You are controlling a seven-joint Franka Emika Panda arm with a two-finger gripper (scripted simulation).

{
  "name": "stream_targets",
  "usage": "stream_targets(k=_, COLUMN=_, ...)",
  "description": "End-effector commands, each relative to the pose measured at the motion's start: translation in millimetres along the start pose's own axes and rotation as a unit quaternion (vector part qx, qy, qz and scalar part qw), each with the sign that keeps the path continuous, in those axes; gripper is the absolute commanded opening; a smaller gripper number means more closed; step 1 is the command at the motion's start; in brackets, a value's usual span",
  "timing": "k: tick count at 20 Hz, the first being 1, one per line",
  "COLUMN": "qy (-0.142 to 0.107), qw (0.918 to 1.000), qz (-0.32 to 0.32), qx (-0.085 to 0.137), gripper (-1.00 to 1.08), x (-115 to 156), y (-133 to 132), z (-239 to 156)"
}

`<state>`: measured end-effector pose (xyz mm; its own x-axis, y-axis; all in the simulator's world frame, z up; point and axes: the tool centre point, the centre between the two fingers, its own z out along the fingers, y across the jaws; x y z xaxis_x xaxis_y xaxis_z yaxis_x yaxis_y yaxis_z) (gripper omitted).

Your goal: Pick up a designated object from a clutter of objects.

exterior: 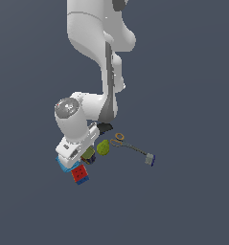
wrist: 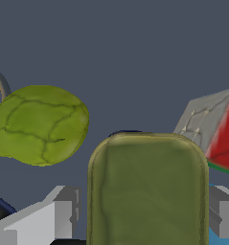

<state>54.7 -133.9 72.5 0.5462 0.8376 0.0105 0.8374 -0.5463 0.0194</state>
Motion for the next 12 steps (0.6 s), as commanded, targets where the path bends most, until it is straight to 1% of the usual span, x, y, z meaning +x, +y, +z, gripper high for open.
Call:
stream_targets(k=1, qy=-0.005, qw=0.9999, qz=0.006, qx=0.010, gripper=1.00, x=-9.5, y=-4.0, z=13.7)
stream_targets(k=2, qy=-0.005, qw=0.9999, qz=0.006, qx=0.010, gripper=-1.00, x=-9.5, y=-4.0, z=13.7)
stream_targets(k=11, qy=-0.005, qw=0.9999, qz=0.006, qx=0.010, gripper=-1.00, x=-9.5, y=-4.0, z=13.7)
stream_targets(k=12, qy=-0.001, qw=1.0000, qz=0.000, qx=0.003, gripper=-1.00, x=0.1, y=-1.5, z=6.3)
